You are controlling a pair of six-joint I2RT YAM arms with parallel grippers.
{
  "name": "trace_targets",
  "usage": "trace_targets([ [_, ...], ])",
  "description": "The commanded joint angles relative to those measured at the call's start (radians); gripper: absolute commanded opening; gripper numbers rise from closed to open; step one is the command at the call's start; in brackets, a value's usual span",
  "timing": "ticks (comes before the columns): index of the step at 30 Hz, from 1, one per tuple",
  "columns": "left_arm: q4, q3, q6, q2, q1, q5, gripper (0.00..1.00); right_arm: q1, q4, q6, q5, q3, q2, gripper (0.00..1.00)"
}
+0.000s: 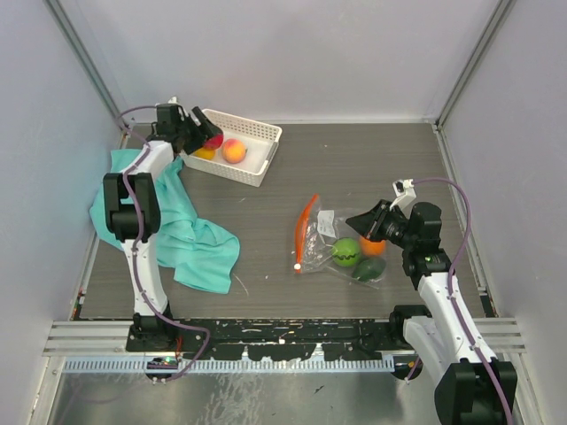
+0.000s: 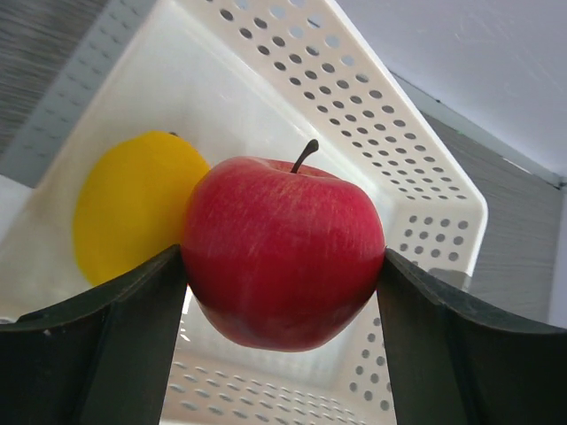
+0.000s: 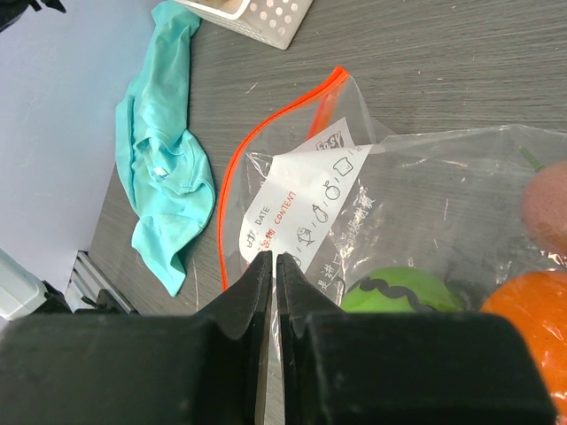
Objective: Open the zip-top bag and remove the fake food
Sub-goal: Place the fake fruit in the bin.
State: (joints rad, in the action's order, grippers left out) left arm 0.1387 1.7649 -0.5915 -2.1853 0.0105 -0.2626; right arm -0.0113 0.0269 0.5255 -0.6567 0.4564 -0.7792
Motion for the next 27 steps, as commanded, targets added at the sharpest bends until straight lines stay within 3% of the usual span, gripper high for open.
trace_targets([
  [1, -0.053, 0.059, -0.176, -0.024, -0.012, -0.148, 0.79, -0.002, -0.051, -0.002, -0.023, 0.029, 0.007, 0.12],
  [5, -0.107, 0.054, -0.261, -0.029, -0.014, -0.173, 0.86, -0.004, -0.046, -0.004, -0.027, 0.029, 0.009, 0.12],
  [8, -0.133, 0.05, -0.314, -0.022, -0.014, -0.175, 0.99, -0.004, -0.047, -0.006, -0.03, 0.029, 0.011, 0.12],
  [17, -0.194, 0.033, -0.412, 0.021, -0.017, -0.195, 0.98, -0.006, -0.043, -0.004, -0.039, 0.033, 0.017, 0.13],
  [20, -0.244, 0.007, -0.444, 0.052, -0.017, -0.225, 0.98, -0.005, -0.058, 0.003, -0.056, 0.033, 0.016, 0.19],
  [27, -0.507, -0.134, -0.614, 0.141, -0.007, -0.343, 0.98, -0.007, -0.203, 0.107, -0.136, 0.006, 0.007, 0.3],
])
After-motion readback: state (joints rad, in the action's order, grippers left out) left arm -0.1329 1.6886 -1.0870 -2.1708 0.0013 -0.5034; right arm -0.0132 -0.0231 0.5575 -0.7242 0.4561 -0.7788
